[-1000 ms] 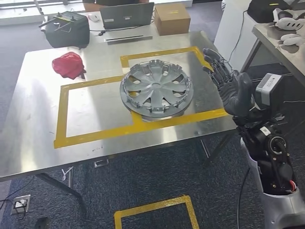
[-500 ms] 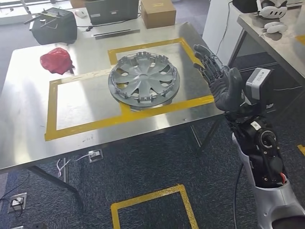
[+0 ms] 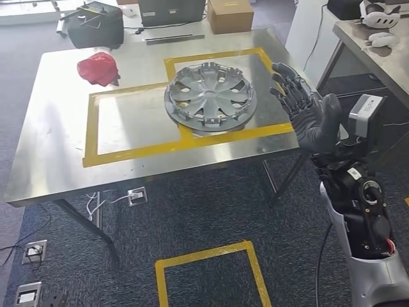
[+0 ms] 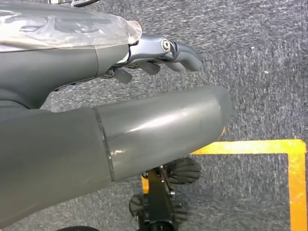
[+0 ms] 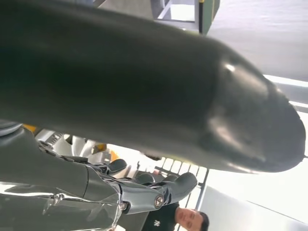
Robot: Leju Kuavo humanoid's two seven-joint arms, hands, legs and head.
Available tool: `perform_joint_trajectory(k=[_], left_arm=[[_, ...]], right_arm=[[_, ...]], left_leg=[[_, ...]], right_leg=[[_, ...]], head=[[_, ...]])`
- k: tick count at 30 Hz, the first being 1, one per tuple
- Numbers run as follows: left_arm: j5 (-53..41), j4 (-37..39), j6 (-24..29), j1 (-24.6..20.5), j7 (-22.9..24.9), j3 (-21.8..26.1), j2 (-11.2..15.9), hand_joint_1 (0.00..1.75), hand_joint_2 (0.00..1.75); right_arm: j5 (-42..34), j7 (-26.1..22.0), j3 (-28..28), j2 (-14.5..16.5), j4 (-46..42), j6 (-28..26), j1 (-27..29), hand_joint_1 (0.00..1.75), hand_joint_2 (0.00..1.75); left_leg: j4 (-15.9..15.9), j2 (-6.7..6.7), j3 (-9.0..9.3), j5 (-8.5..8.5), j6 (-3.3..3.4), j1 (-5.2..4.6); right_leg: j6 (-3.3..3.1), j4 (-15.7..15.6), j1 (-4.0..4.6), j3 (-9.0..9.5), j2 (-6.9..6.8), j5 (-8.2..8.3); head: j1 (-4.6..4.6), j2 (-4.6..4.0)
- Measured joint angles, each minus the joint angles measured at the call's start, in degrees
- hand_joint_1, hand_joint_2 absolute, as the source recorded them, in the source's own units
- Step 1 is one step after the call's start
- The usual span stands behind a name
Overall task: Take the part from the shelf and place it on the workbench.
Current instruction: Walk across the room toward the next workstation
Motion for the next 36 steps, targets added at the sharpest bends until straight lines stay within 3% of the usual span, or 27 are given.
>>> perform_joint_trajectory(k=[2,5,7,9,10,11,12,13,15,16,17,19,21,22,24,25,26,27,28,30,32,35,36], left_arm=[[0.0,0.0,0.0,0.0,-0.1,0.0,0.0,0.0,0.0],[0.1,0.0,0.0,0.2,-0.1,0.0,0.0,0.0,0.0],[0.2,0.0,0.0,0.3,-0.2,0.0,0.1,0.0,0.0],[0.3,0.0,0.0,0.4,-0.2,0.0,0.3,0.0,0.0],[0.3,0.0,0.0,0.5,-0.2,0.0,0.3,0.0,0.0],[0.3,0.0,0.0,0.5,-0.2,0.0,0.3,0.0,0.0],[0.3,0.0,0.0,0.6,-0.2,0.0,0.3,0.0,0.0],[0.3,0.0,0.0,0.6,-0.3,0.0,0.4,0.0,0.0],[0.3,0.0,0.0,0.6,-0.3,0.0,0.5,0.0,0.0],[0.4,0.0,0.0,0.5,-0.4,0.0,0.5,0.0,0.0],[0.4,0.0,0.0,0.5,-0.4,0.0,0.6,0.0,0.0],[0.4,0.0,0.0,0.6,-0.5,0.0,0.6,0.0,0.0],[0.4,0.0,0.0,0.6,-0.5,0.0,0.6,0.0,0.0],[0.3,0.0,-0.1,0.6,-0.5,0.0,0.6,0.0,0.0],[0.3,0.0,-0.1,0.6,-0.6,0.0,0.6,0.0,0.0],[0.2,0.0,-0.2,0.6,-0.6,0.0,0.6,0.0,0.0],[0.2,0.0,-0.2,0.6,-0.6,0.0,0.6,0.0,0.0],[0.2,0.0,-0.3,0.6,-0.6,0.0,0.6,0.0,0.0],[0.2,0.0,-0.3,0.6,-0.6,0.0,0.6,0.0,0.0],[0.2,0.0,-0.3,0.6,-0.5,0.0,0.5,0.0,0.0],[0.1,0.0,-0.4,0.5,-0.5,0.0,0.5,0.0,0.0],[0.1,0.0,-0.5,0.6,-0.5,0.0,0.5,0.0,0.0],[0.1,0.0,-0.5,0.6,-0.5,0.0,0.5,0.0,0.0]], right_arm=[[-0.1,-0.3,0.0,0.0,0.3,0.0,-0.5,0.0,0.0],[-0.2,-0.4,0.1,0.1,0.7,0.0,-0.7,0.0,0.0],[-0.6,-0.3,0.2,0.2,1.0,0.2,-0.8,0.0,0.0],[-0.8,-0.3,0.4,0.3,1.3,0.4,-0.9,0.0,0.0],[-0.8,-0.3,0.5,0.4,1.5,0.5,-0.9,0.0,0.0],[-0.8,-0.3,0.5,0.4,1.7,0.6,-0.9,0.0,0.0],[-0.8,-0.4,0.6,0.5,1.9,0.7,-0.9,0.0,0.0],[-0.7,-0.4,0.7,0.5,2.0,0.8,-1.0,0.0,0.0],[-0.7,-0.6,0.7,0.5,2.2,1.0,-1.2,0.0,0.0],[-0.7,-0.6,0.7,0.5,2.3,1.1,-1.3,0.0,0.0],[-0.7,-0.7,0.8,0.5,2.4,1.2,-1.4,0.0,0.0],[-0.7,-0.8,0.9,0.5,2.6,1.3,-1.5,0.0,0.0],[-0.6,-0.8,1.0,0.5,2.8,1.3,-1.5,0.0,0.0],[-0.6,-0.9,1.0,0.5,2.9,1.3,-1.5,0.0,0.0],[-0.6,-1.0,1.0,0.5,3.1,1.3,-1.4,0.0,0.0],[-0.5,-1.0,1.0,0.5,3.3,1.3,-1.4,0.0,0.0],[-0.4,-1.0,1.1,0.5,3.4,1.3,-1.3,0.0,0.0],[-0.3,-1.0,1.1,0.5,3.5,1.3,-1.3,0.0,0.0],[-0.1,-1.0,1.1,0.5,3.7,1.3,-1.3,0.0,0.0],[0.0,-1.0,1.2,0.5,3.8,1.3,-1.4,0.0,0.0],[0.0,-1.1,1.2,0.5,3.8,1.2,-1.6,0.0,0.0],[0.0,-1.3,1.3,0.5,3.9,1.2,-1.7,0.0,0.0],[0.0,-1.3,1.4,0.5,4.0,1.2,-1.7,0.0,0.0]], left_leg=[[0.0,0.03,-0.41,0.65,-0.62,0.07],[0.2,-0.03,-0.9,0.73,-1.77,0.2],[3.9,-0.12,-2.56,-2.7,-2.41,0.23],[11.7,-0.15,-5.37,-7.64,-2.91,0.44],[15.1,-0.15,-6.37,-9.01,-3.12,0.56],[16.8,-0.14,-6.53,-9.17,-3.3,0.69],[16.2,-0.13,-5.61,-8.22,-3.44,0.83],[13.4,-0.08,-3.63,-6.6,-3.54,0.99],[5.3,0.25,1.46,-4.23,-3.52,1.09],[2.4,0.35,3.11,-3.75,-3.27,1.02],[0.8,0.36,3.88,-3.72,-2.93,0.91],[0.5,0.08,3.57,-3.4,-2.03,0.8],[0.3,-0.05,3.05,-2.75,-0.99,0.89],[0.2,-0.08,2.7,-2.35,-0.48,0.93],[0.2,-0.25,1.84,-1.59,0.07,0.83],[0.2,-0.39,1.37,-1.22,0.13,0.75],[0.3,-0.57,0.87,-0.83,0.11,0.66],[0.3,-0.79,0.39,-0.44,0.04,0.6],[0.3,-1.05,0.0,-0.09,-0.07,0.55],[0.3,-1.56,-0.61,0.58,-0.41,0.45],[0.3,-2.0,-1.06,1.37,-0.99,0.46],[0.1,-2.58,-1.54,2.28,-2.12,0.54],[0.8,-2.35,-2.01,1.43,-2.46,0.53]], right_leg=[[-0.6,-4.5,0.47,2.36,0.04,0.48],[-1.25,-5.6,0.37,2.17,-0.14,1.61],[-1.92,-6.1,-0.03,1.45,-0.41,2.69],[-2.24,-6.0,0.02,0.24,-0.51,3.51],[-2.25,-5.9,0.01,-0.39,-0.53,3.89],[-2.2,-5.8,-0.02,-1.02,-0.54,4.25],[-2.1,-5.5,-0.07,-1.65,-0.54,4.56],[-1.98,-5.2,-0.12,-2.24,-0.56,4.78],[-1.58,-4.3,-0.09,-3.28,-0.65,5.03],[-1.3,-4.0,-0.02,-3.64,-0.71,5.17],[-0.95,-3.8,0.05,-3.89,-0.76,5.36],[-0.18,-3.7,0.04,-4.14,-0.89,5.78],[0.45,-2.2,-0.12,-4.89,-0.77,4.22],[0.67,0.1,-0.19,-5.76,-0.61,2.18],[0.93,7.8,-0.23,-8.15,-0.34,-3.03],[1.0,11.5,-0.23,-9.1,-0.27,-4.82],[0.98,13.5,-0.22,-9.24,-0.22,-5.47],[0.86,13.5,-0.21,-8.38,-0.17,-4.96],[0.63,11.0,-0.18,-6.34,-0.06,-3.51],[-0.12,2.3,-0.04,-0.57,0.99,-0.58],[-0.6,-3.8,0.19,2.93,2.06,0.34],[-0.96,-5.2,0.32,2.9,1.5,1.04],[-1.31,-5.4,0.15,2.6,1.12,1.54]], head=[[0.01,0.0],[0.07,0.0],[-0.48,0.0],[-1.27,0.0],[-1.6,0.0],[-1.87,0.0],[-2.08,0.0],[-2.26,0.0],[-2.61,0.0],[-2.68,0.0],[-2.73,0.0],[-2.45,0.0],[-2.19,0.0],[-1.99,0.0],[-1.43,0.0],[-1.2,0.0],[-1.0,0.0],[-0.8,0.0],[-0.61,0.0],[-0.15,0.0],[-0.01,0.0],[0.06,0.0],[-0.09,0.0]])
